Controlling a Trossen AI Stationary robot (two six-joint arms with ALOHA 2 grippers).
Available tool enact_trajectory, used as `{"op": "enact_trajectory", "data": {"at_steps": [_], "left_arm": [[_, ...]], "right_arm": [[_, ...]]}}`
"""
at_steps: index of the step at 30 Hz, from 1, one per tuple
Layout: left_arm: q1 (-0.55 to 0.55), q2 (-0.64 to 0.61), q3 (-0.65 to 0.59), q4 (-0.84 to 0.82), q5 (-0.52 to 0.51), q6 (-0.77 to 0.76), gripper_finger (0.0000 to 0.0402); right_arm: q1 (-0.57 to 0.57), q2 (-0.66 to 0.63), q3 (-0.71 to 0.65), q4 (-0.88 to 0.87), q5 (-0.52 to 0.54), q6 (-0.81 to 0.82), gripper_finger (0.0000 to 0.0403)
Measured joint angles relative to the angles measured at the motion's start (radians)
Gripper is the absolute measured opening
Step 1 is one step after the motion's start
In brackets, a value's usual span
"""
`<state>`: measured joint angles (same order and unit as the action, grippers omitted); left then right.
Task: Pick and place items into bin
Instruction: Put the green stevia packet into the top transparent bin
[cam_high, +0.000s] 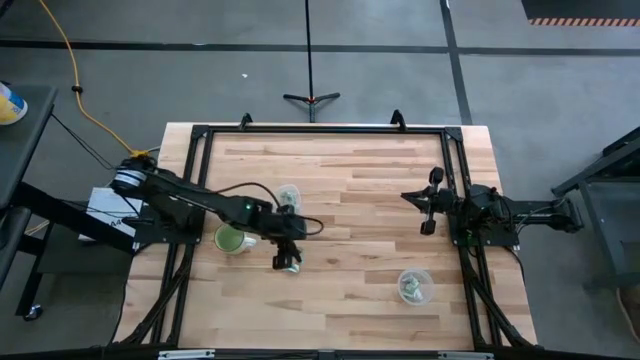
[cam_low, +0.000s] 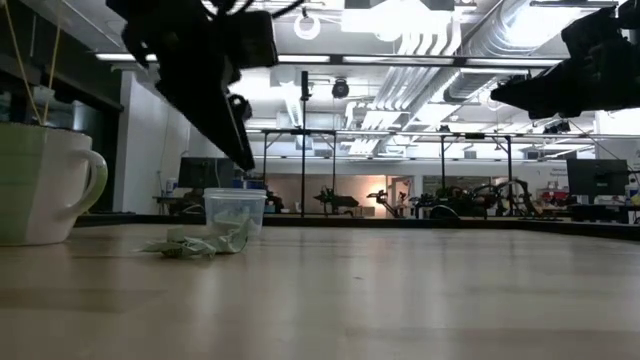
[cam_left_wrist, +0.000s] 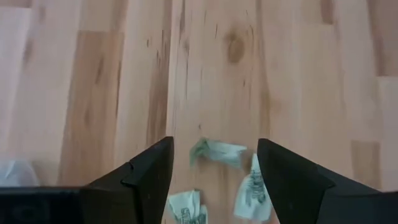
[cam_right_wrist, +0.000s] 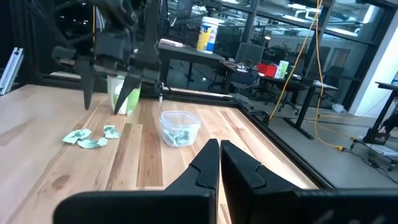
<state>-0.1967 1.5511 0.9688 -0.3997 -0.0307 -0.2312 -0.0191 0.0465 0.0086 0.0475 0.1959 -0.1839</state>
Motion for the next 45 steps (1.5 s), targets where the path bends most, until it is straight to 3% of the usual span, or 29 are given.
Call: {"op": "enact_trajectory", "data": {"at_steps": [10,22,28,38,42,45], "left_arm": [[0.000,0.161,0.000,0.067,-0.001,0.024,0.0266],[0.000,0.215,-0.001,0.087,-0.002,0.073,0.0258],[0.000,0.215,0.000,0.089,-0.002,0.088,0.0191],[0.001,0.213,0.000,0.109,0.019,0.149,0.0028],[0.008,0.204,0.027,0.099,0.000,0.178,0.0029],[0.021,0.190,0.089,-0.007,-0.035,0.202,0.0043]], "right_arm": [[0.000,0.021,0.000,-0.002,-0.004,-0.009,0.0008],[0.000,0.058,0.000,-0.002,-0.006,-0.008,0.0004],[0.000,0.059,0.000,-0.002,-0.005,-0.008,0.0003],[0.000,0.059,0.000,-0.001,-0.005,-0.009,0.0006],[0.000,0.059,0.000,-0.002,-0.005,-0.008,0.0003],[0.000,0.059,0.000,-0.001,-0.005,-0.008,0.0004]]}}
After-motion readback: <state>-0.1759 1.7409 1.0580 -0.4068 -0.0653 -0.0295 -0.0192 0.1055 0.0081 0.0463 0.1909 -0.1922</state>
